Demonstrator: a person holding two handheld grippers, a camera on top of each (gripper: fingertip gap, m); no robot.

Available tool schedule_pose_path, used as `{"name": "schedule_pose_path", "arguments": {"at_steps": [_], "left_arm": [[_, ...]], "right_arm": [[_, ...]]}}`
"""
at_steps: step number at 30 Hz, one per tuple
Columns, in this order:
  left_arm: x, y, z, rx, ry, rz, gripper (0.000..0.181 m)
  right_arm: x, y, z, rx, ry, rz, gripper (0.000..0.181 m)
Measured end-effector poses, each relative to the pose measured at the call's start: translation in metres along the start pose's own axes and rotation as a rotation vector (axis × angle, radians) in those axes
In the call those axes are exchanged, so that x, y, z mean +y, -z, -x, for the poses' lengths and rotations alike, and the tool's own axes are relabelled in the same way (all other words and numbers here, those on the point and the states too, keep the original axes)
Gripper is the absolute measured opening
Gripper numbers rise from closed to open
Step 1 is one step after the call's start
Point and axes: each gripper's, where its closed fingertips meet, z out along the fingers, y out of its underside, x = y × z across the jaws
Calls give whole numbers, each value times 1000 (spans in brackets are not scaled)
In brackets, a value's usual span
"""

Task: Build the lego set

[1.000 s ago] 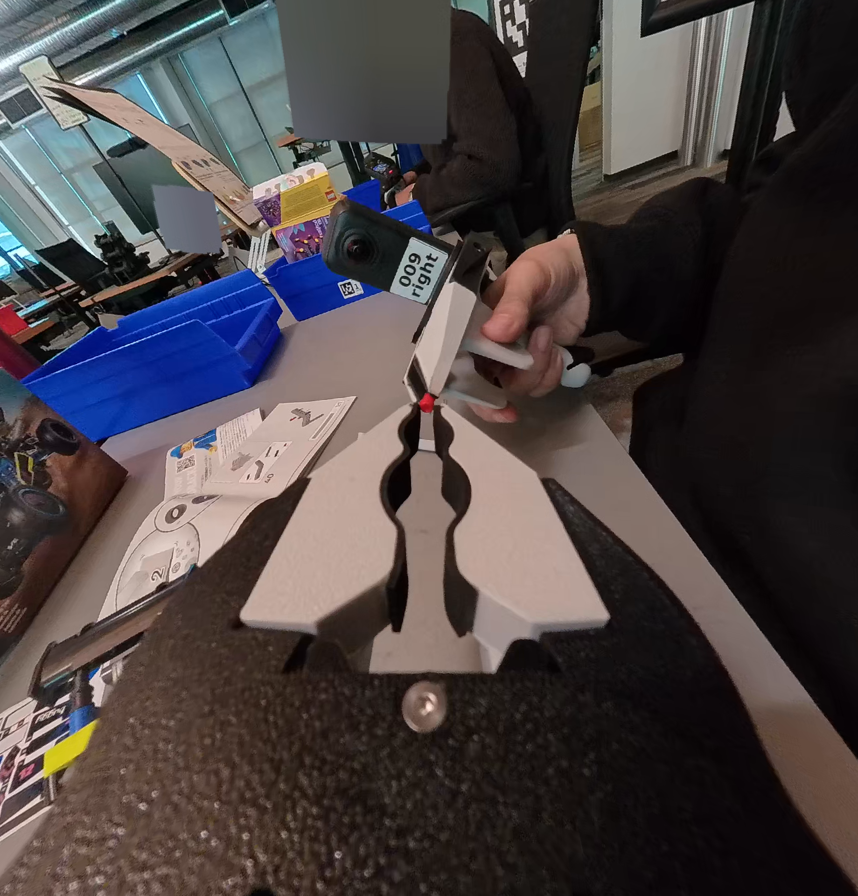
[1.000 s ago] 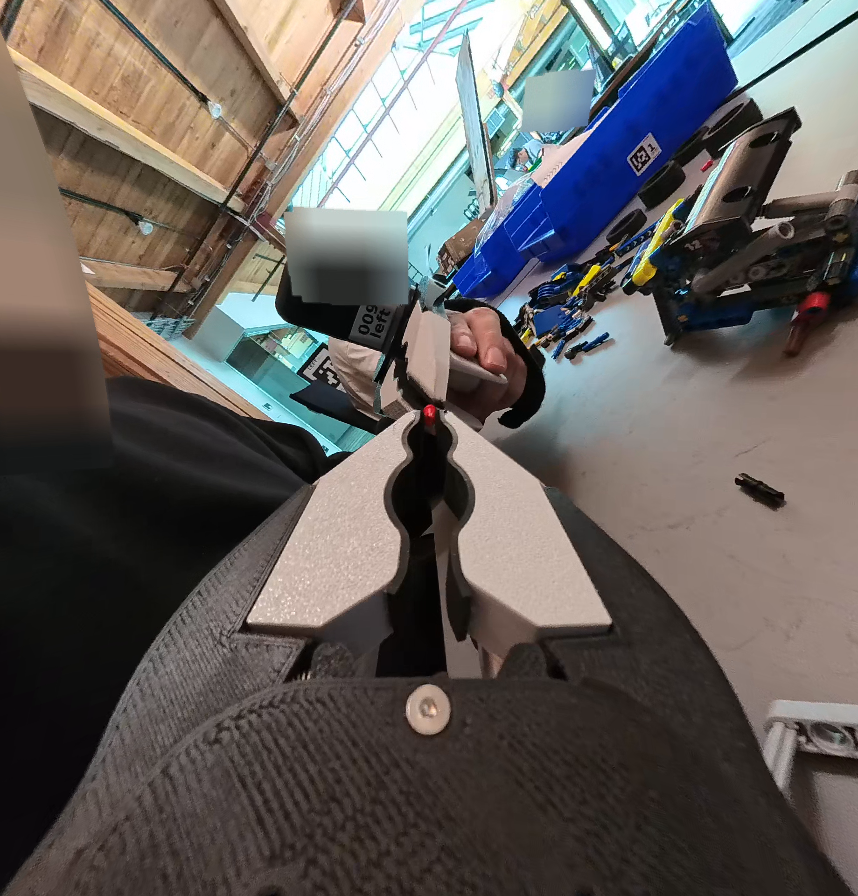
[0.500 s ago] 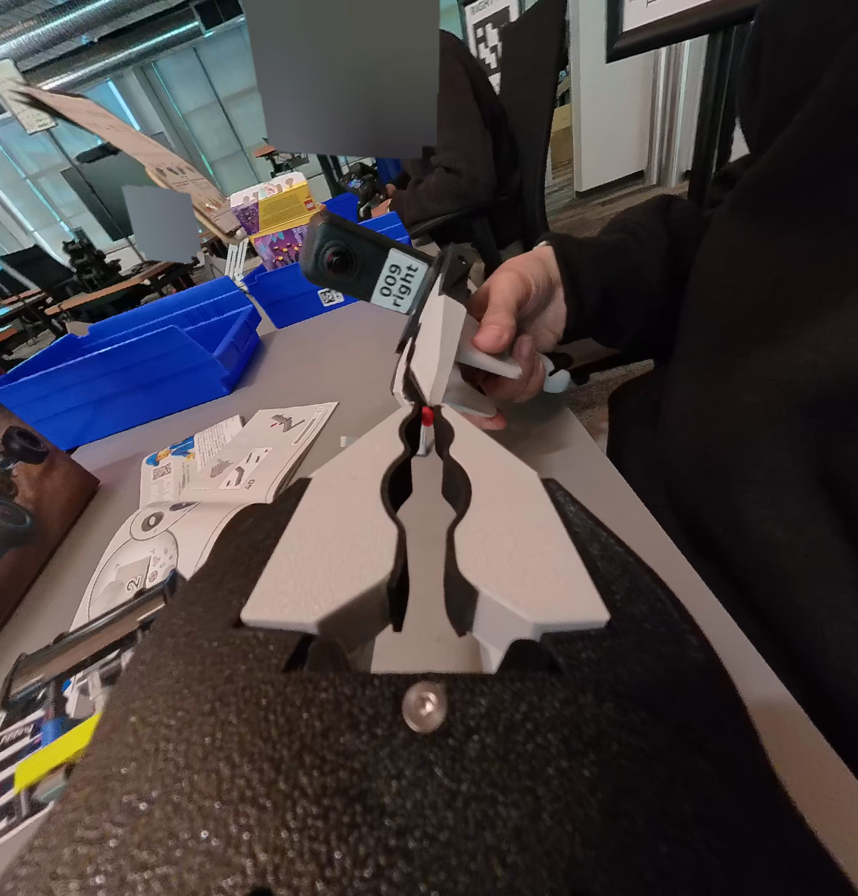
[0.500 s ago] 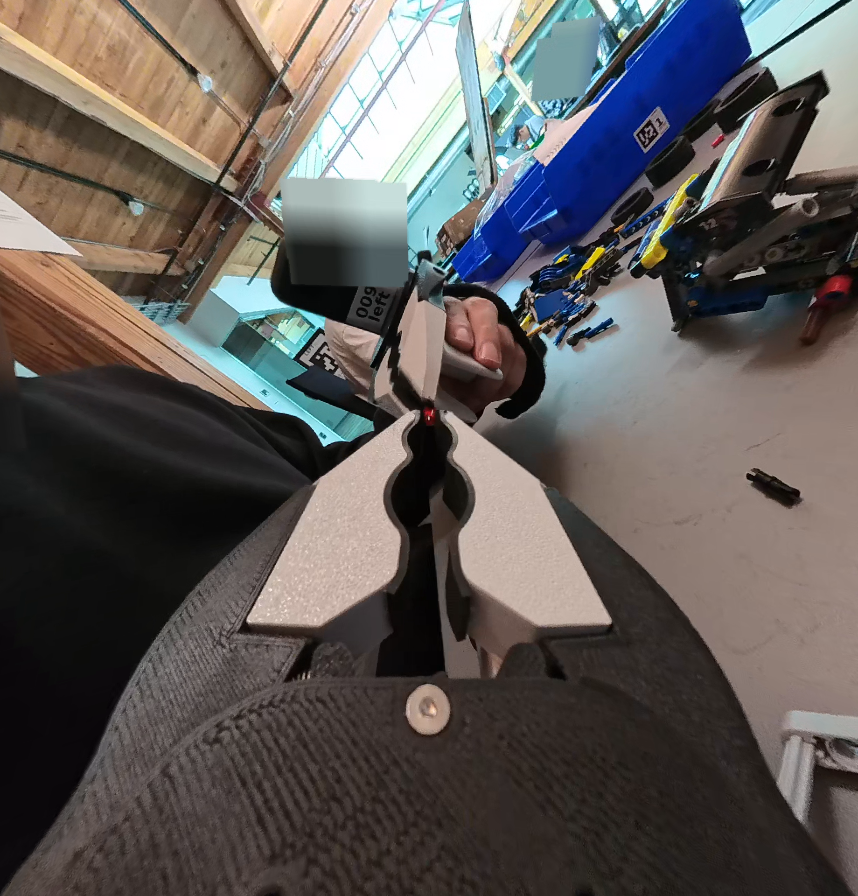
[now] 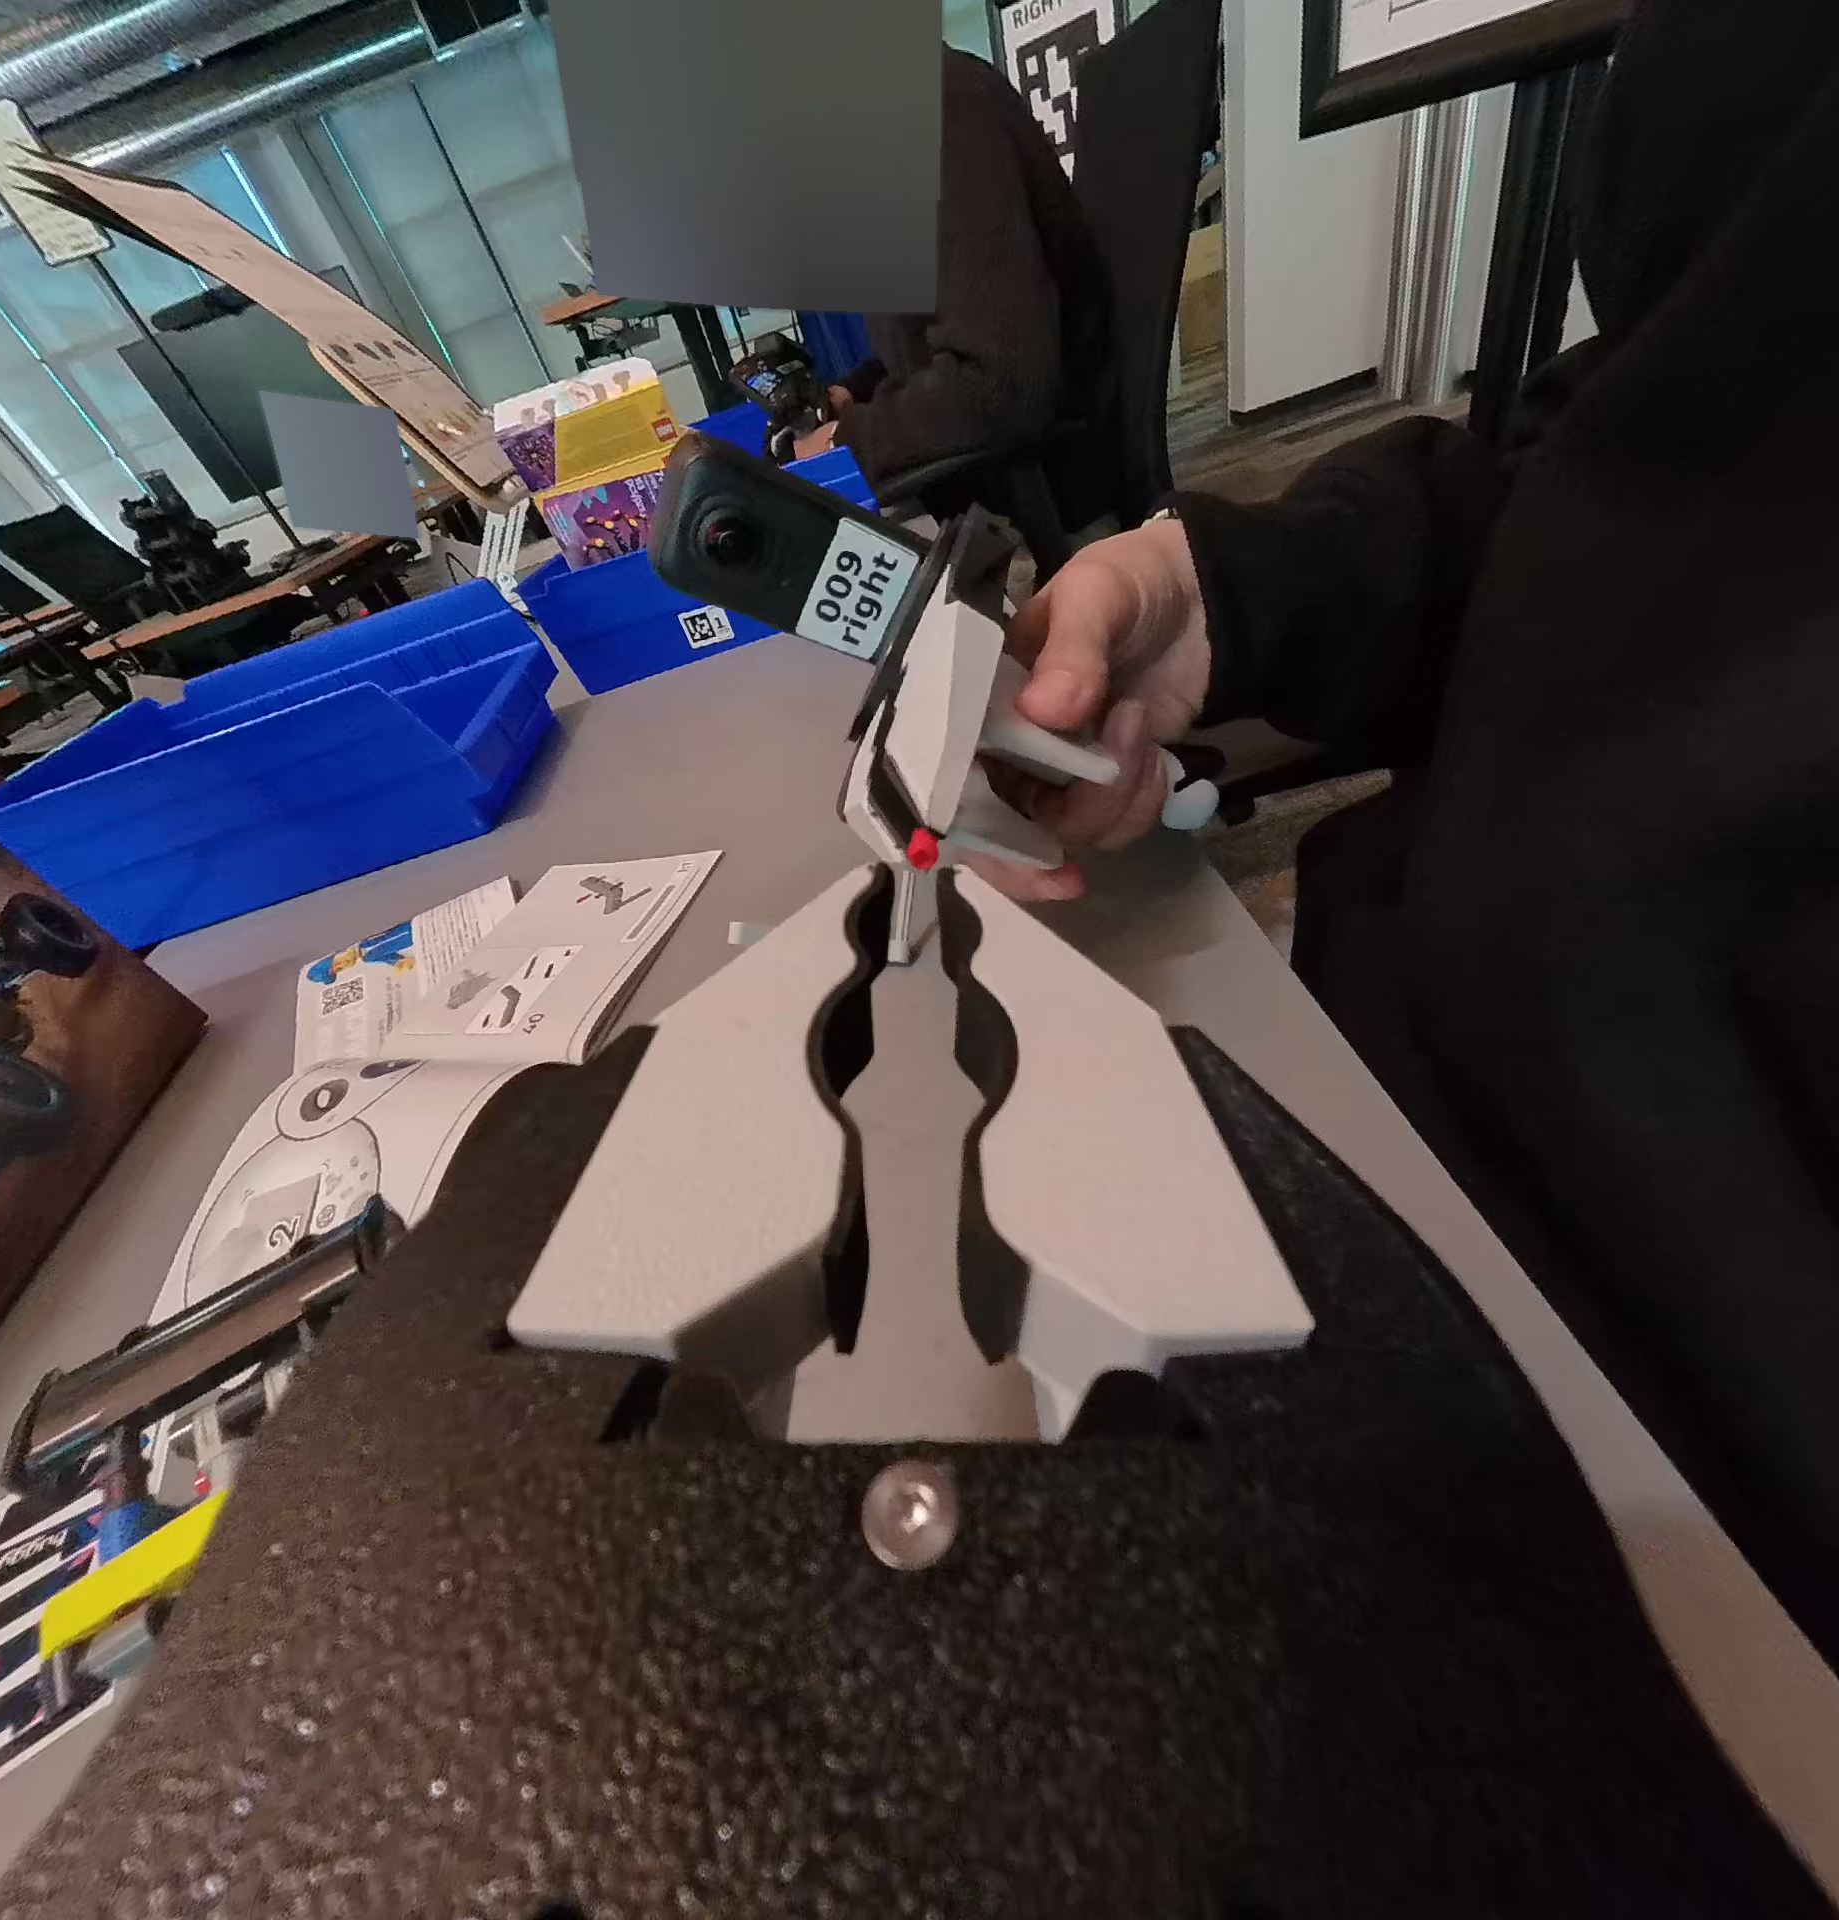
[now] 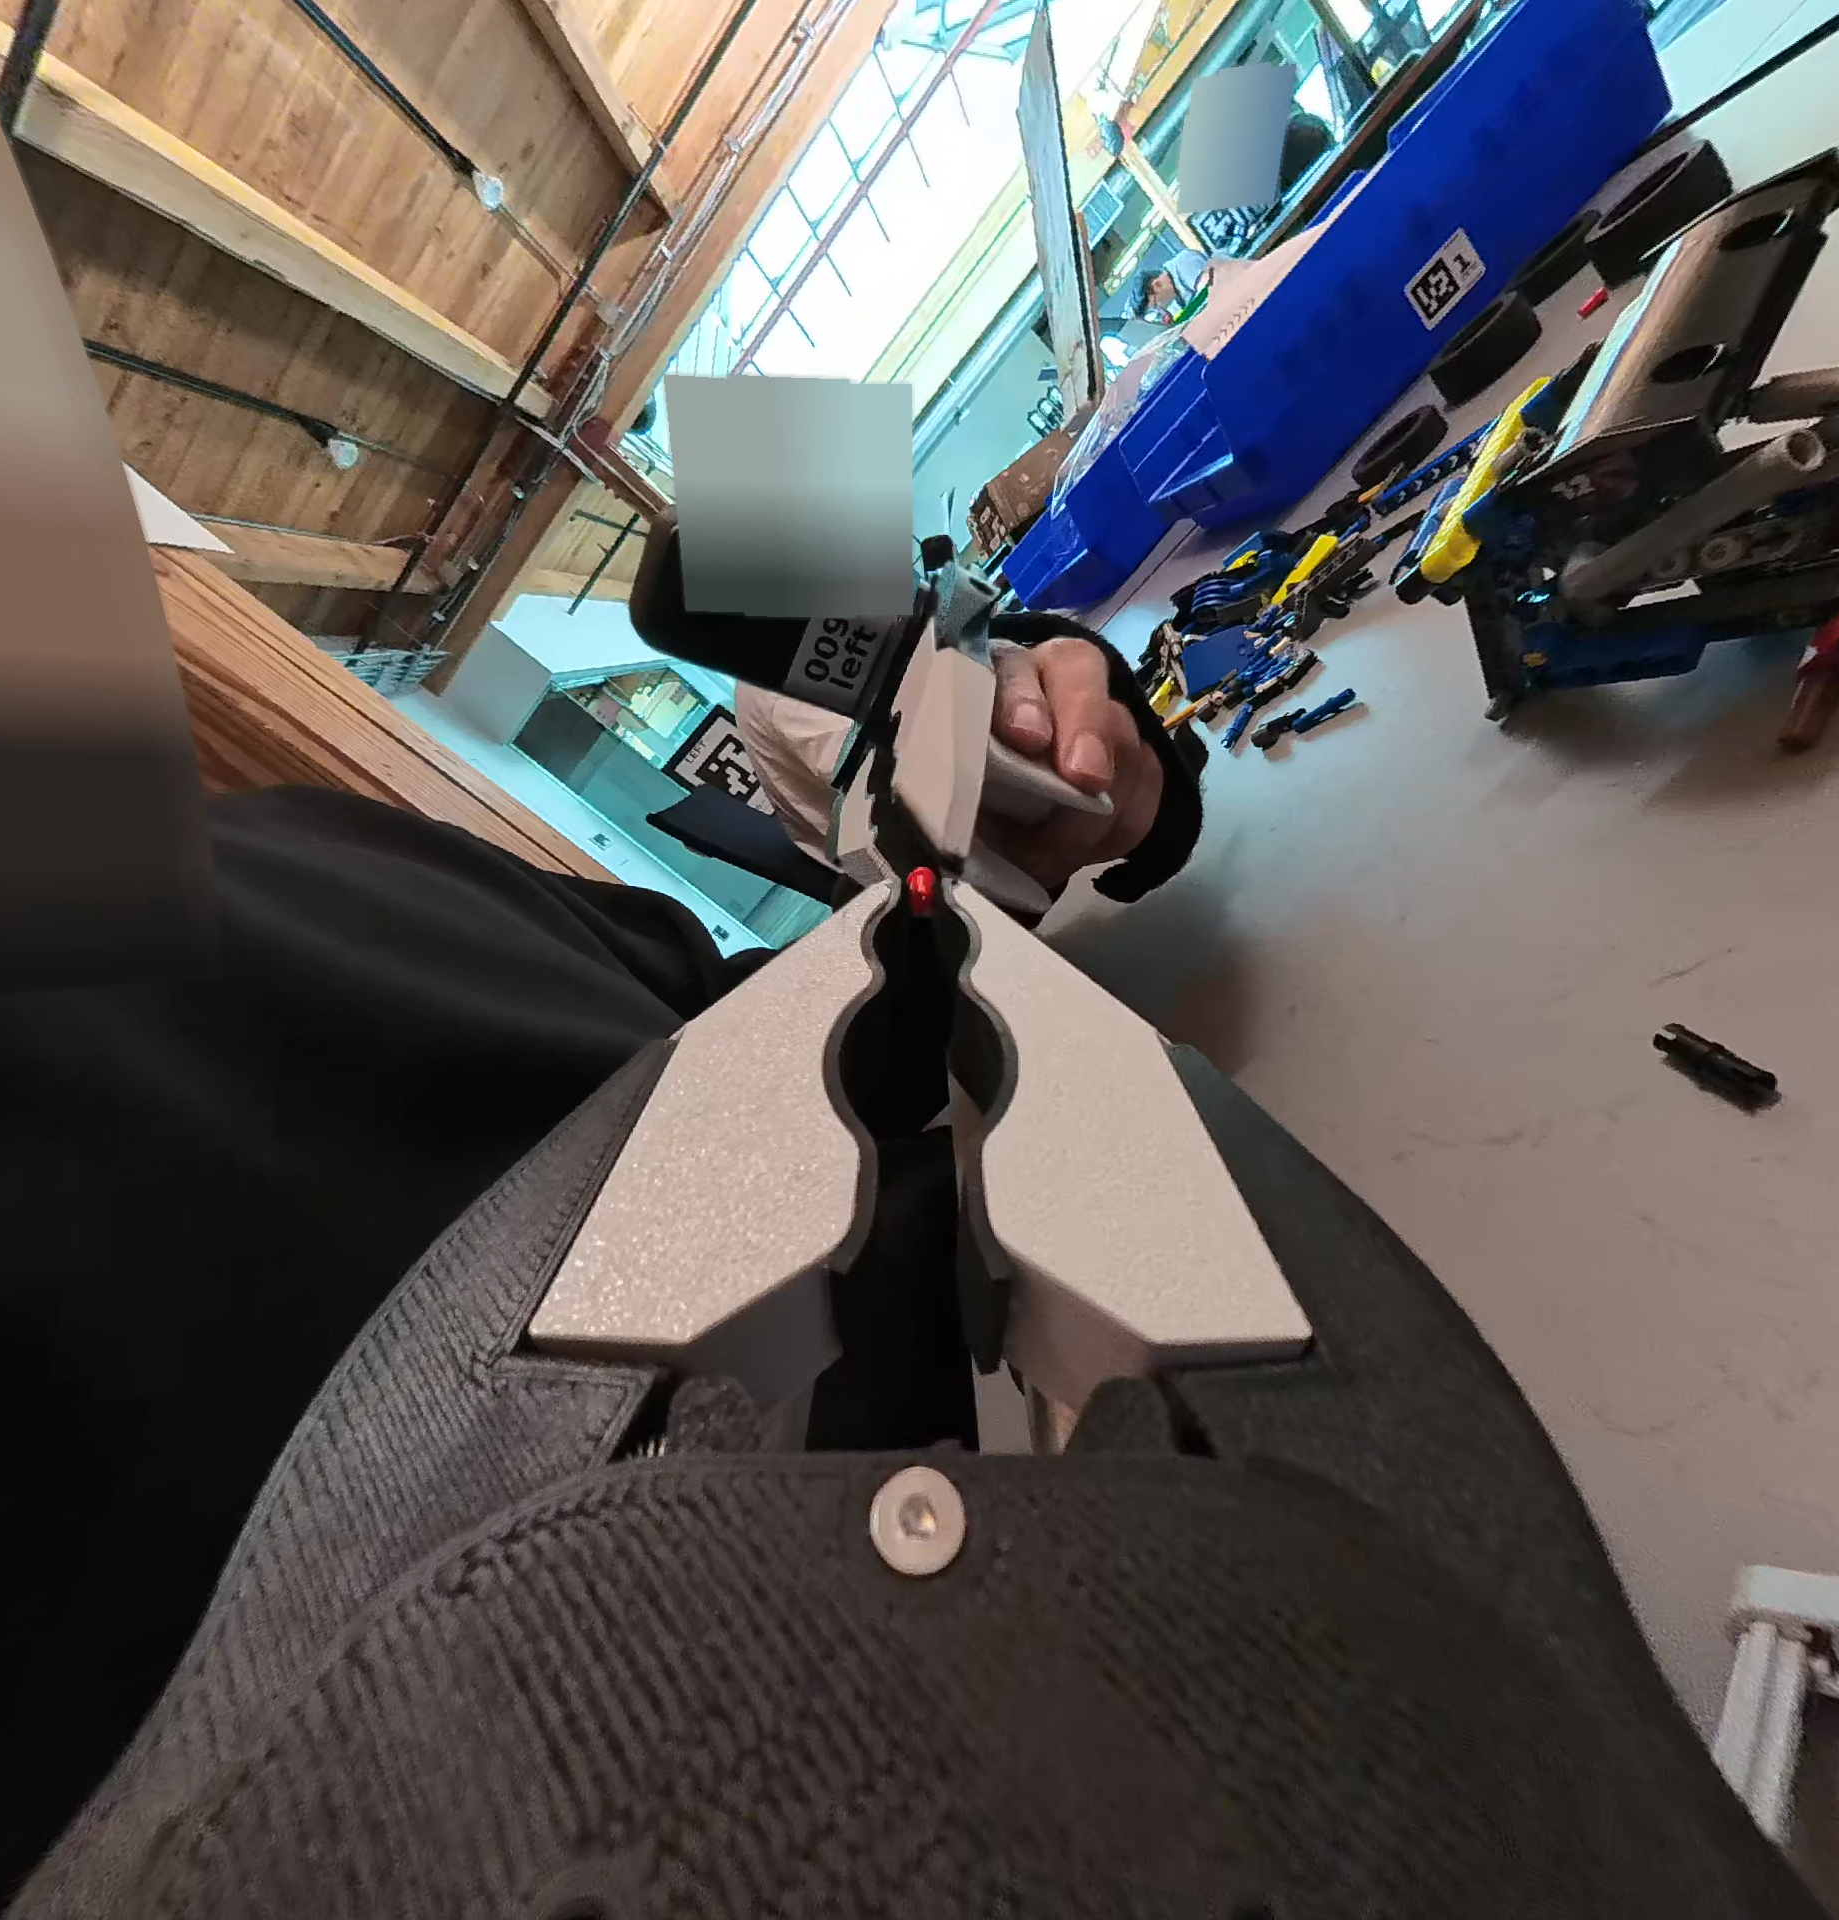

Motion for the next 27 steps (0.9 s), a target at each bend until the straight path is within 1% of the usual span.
{"name": "schedule_pose_path", "arguments": {"at_steps": [3,14,27], "left_arm": [[-1,-1,-1,7,-1,-2,2],[-1,-1,-3,19,7,-9,3],[5,-3,0,-6,7,31,1]], "right_arm": [[1,0,0,2,3,5,3],[2,0,-1,4,-2,11,3],[4,1,-6,30,-4,21,3]]}}
